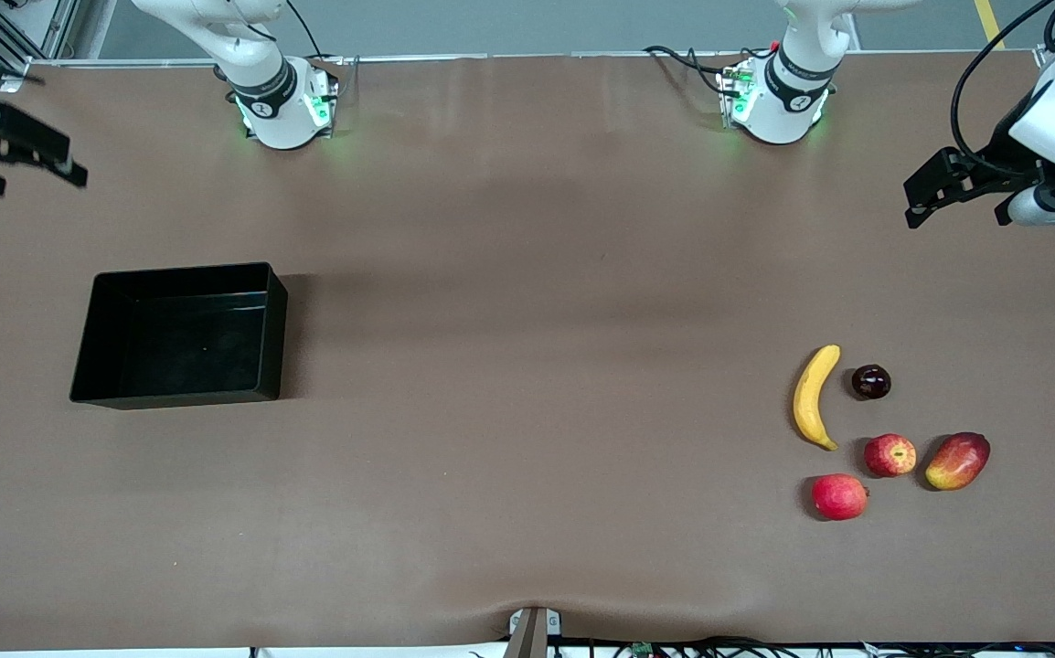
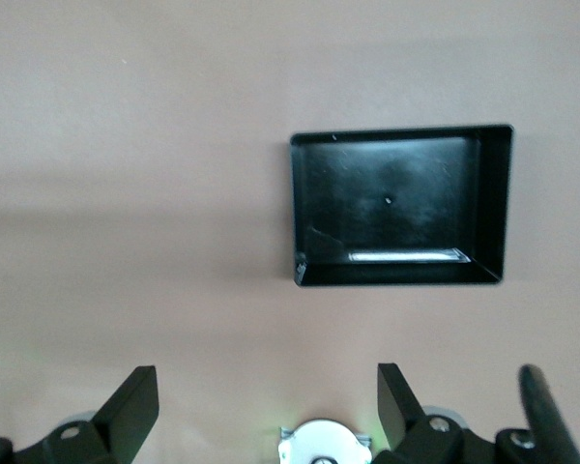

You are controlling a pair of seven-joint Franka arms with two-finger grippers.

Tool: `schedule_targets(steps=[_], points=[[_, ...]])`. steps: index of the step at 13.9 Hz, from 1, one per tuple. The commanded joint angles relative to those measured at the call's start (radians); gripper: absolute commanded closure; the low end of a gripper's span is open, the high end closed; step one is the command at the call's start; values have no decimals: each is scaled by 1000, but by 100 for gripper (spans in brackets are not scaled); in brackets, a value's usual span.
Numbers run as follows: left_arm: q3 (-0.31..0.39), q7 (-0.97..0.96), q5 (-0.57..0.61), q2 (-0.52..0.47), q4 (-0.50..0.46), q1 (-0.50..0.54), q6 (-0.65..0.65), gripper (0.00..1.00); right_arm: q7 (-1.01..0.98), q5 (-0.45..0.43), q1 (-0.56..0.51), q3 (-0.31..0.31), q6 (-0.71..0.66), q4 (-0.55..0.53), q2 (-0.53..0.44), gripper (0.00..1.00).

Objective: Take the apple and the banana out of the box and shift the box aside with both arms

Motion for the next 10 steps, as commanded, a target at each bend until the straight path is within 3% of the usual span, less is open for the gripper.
schedule_targets(steps=[1,5,10], points=[[0,10,-3,12,26,1,-9,0,-3,-47,5,-6,45,-153,-84,0],[-2,13,-5,11,23,1,-9,0,-5,-58,57,-5,84,-163,-80,0],[-3,10,-3,11,23,-1,-17,0,-3,-64,44,-13,75,-162,-77,0]])
